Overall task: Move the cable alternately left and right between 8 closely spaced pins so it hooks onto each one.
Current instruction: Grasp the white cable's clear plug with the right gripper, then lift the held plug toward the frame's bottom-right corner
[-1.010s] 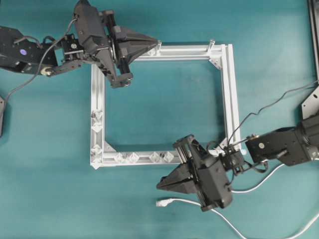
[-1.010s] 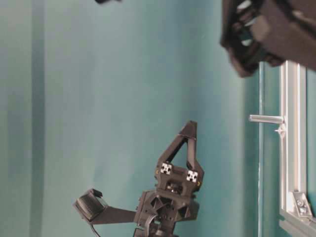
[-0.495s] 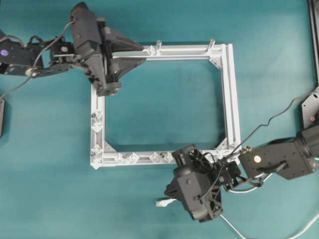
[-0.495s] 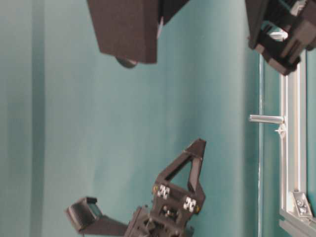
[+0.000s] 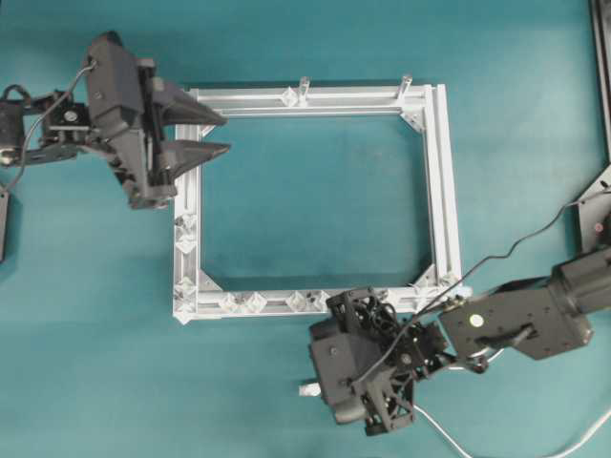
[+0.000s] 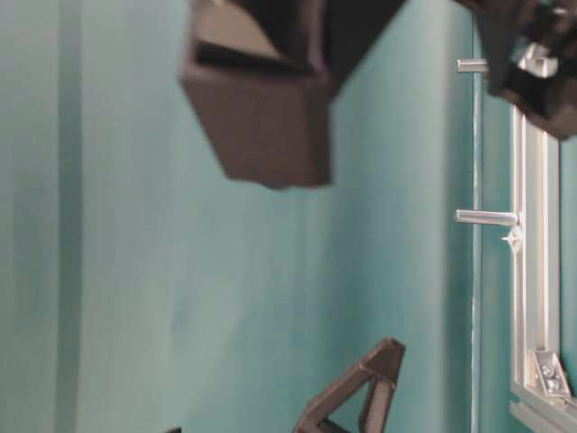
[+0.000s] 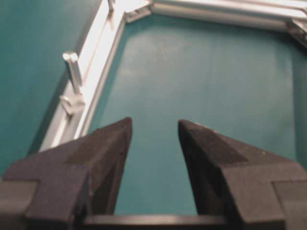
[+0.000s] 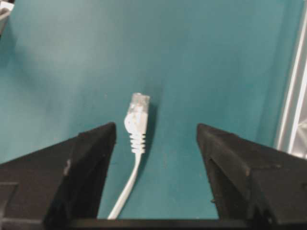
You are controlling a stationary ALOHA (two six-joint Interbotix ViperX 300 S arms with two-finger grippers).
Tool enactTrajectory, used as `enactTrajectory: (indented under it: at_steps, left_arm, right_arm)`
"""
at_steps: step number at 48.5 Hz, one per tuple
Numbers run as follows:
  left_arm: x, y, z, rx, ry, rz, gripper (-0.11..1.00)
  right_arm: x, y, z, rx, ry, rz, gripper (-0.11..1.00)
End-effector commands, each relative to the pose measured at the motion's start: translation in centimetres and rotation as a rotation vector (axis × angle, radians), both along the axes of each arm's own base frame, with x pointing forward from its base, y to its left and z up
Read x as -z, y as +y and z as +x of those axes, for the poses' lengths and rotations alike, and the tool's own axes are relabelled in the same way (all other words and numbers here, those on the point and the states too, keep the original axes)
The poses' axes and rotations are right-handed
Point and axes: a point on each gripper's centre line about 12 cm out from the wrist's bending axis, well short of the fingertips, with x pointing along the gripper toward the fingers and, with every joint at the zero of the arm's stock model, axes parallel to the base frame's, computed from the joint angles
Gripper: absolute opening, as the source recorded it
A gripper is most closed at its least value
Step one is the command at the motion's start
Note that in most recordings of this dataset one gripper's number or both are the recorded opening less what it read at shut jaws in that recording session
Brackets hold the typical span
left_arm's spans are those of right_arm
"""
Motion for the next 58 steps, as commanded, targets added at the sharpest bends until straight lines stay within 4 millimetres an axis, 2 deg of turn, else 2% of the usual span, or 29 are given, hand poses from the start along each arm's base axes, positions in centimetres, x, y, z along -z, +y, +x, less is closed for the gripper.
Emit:
enactTrajectory:
  at_steps: [1,19,35,49,58]
  left_arm:
    - [-0.9,-0.3,-0.4,0.012,-0.029,0.014,0.48]
    - [-1.1,-0.7,-2.3,0.013,-0.045,0.016,0.48]
    - [-1.3,-0.8,-2.7,0.014,-0.054,0.017,0.48]
    - [-1.2,-1.1,-2.7,0.024,-0.053,0.015,0.48]
    - [-0.9,-1.3,-2.8,0.028,-0.044,0.014,0.48]
  right_arm:
    - [-0.9,0.6,0.6,0.001,-0.024,0.019,0.71]
    - [1.2,0.9,1.0,0.046,0.035,0.046,0.7]
    - [2.7,1.3,1.3,0.043,0.059,0.037,0.68]
    - [3.0,2.2,1.5,0.031,0.065,0.037,0.53]
    - [3.1,2.3,1.4,0.028,0.066,0.036,0.3]
